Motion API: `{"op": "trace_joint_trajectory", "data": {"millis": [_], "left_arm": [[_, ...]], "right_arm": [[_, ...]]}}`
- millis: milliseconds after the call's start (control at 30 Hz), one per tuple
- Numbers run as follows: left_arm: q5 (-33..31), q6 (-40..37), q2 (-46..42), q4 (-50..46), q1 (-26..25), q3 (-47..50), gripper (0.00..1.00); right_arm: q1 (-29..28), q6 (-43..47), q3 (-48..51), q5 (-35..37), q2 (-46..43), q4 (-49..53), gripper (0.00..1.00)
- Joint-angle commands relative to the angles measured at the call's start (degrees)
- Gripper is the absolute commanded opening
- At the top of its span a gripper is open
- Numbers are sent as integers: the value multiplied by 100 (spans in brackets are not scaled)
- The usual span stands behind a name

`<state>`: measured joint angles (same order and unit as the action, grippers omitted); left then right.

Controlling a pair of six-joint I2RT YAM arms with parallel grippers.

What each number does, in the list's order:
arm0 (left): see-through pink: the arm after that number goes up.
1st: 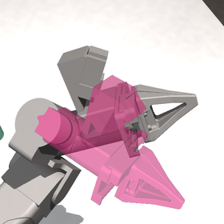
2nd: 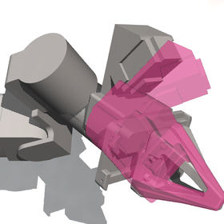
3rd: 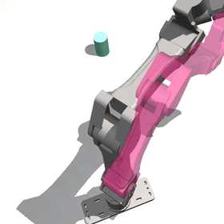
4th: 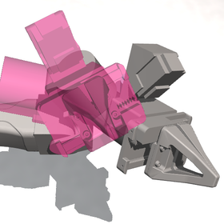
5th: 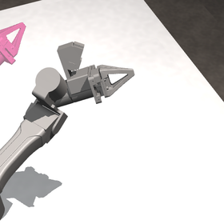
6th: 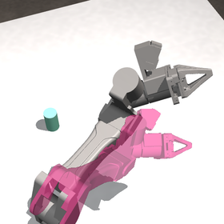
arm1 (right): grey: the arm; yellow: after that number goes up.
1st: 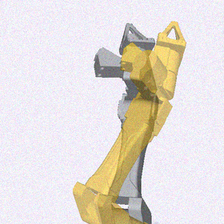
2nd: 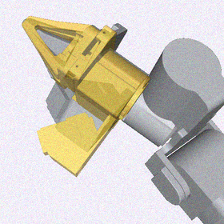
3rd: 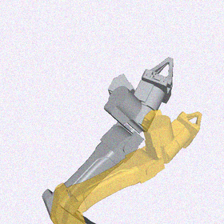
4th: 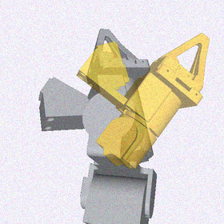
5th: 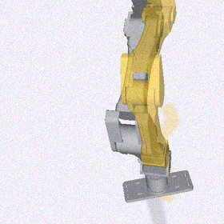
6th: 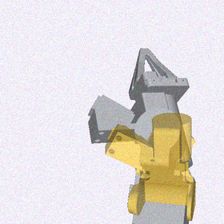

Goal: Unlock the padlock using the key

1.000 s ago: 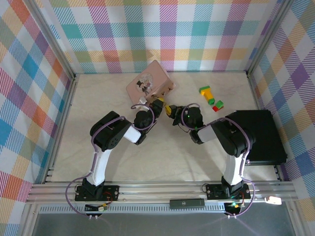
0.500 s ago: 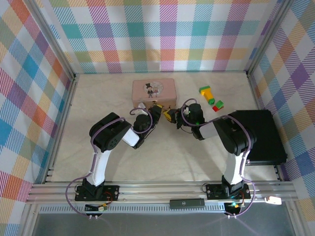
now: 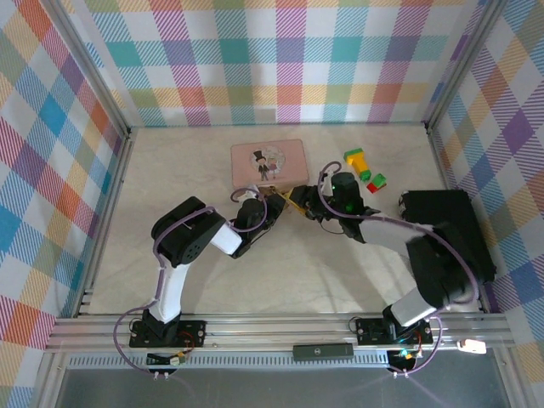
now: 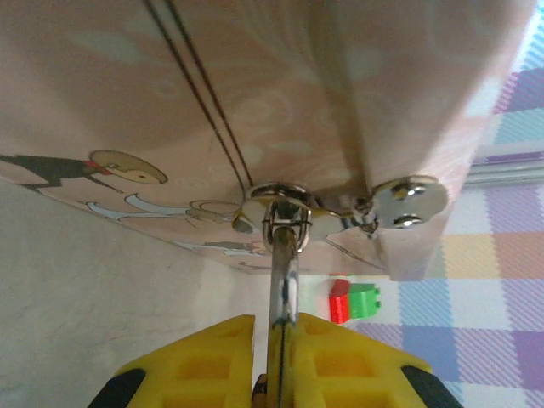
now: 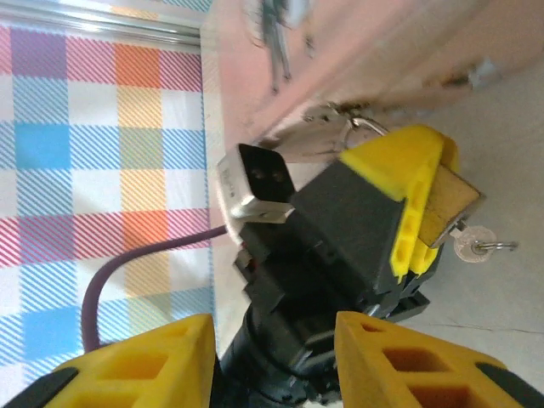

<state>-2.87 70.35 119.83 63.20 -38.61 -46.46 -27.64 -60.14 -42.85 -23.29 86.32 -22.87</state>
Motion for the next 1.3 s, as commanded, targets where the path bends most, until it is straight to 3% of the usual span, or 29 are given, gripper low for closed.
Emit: {"op": "trace_joint_trajectory", "data": {"millis": [0,100,233,400,567,833,1000,1267], "left_arm": [[138,-478,-407,-1117,-91,-34,0],[170,-538,-421,-1345,-93,-3,2],[238,-539,-548,-1435,-85,106,36],[278,-610,-1099,-1856,5,419,58],[271,-718,-1972,-2449,328,923,62],[564,-1105,-3086,-3712,1250,1121,67],[733,-1164,-3346,-3804,1590,1189,67],[981,-1098,-3334,-3453,1646,1375,66]], "right_arm": [[-31,1875,-201,702,-609,1803,43],[-31,2638,-236,1139,-965,2357,44],[-46,3393,-320,1249,-1096,2634,45],[-235,4159,-664,1424,-784,3090,48],[-544,4652,-1289,1651,-161,3577,48],[-1379,5334,-2790,2713,1361,4575,53],[-1698,5645,-3631,3397,2259,5059,53],[-1736,5846,-4412,4135,3187,5235,52]]}}
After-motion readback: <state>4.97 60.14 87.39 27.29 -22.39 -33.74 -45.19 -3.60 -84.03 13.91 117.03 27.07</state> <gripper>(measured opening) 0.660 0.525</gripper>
